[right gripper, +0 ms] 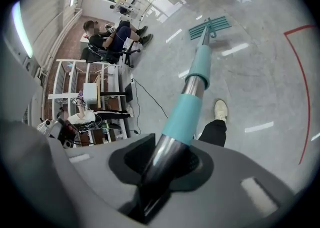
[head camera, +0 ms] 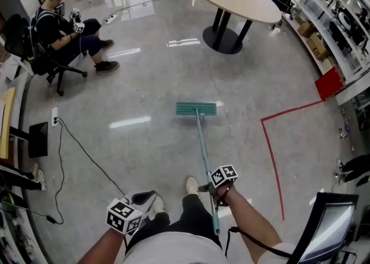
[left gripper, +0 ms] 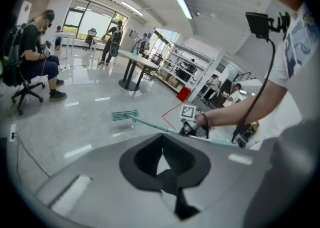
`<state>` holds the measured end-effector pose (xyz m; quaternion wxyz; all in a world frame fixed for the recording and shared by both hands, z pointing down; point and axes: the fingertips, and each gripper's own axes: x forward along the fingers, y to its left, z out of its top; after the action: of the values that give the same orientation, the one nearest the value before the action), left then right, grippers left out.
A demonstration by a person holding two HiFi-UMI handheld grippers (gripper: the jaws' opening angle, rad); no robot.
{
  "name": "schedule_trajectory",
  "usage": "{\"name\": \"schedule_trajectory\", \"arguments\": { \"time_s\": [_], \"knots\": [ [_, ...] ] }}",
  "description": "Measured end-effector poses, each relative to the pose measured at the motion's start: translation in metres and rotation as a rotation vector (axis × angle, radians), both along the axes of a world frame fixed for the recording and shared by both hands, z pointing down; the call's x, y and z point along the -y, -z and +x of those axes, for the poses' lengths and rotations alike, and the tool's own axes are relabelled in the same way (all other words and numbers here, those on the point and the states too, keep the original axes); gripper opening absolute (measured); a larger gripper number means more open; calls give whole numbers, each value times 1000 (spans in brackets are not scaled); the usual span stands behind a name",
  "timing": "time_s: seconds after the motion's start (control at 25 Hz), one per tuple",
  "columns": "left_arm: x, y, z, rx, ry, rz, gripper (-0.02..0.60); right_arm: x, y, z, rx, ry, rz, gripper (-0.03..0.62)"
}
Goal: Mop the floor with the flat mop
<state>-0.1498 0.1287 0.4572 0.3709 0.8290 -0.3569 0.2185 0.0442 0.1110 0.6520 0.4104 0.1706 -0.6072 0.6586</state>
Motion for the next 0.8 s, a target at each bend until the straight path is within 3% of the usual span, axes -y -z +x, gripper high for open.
{"name": "schedule_trajectory", "arguments": {
  "time_s": [0.16,0.4,0.8],
  "knots": [
    [-21,2,-19,34,-70,56,5,-37,28,9,22,-65,34,97],
    [-49,-8,-48,30,-99,43,5,-92,63,14,34,-132,92,100],
    [-107,-3,-37,21,-83,73,5,-196,94,36,98,-206,137,109]
  ]
}}
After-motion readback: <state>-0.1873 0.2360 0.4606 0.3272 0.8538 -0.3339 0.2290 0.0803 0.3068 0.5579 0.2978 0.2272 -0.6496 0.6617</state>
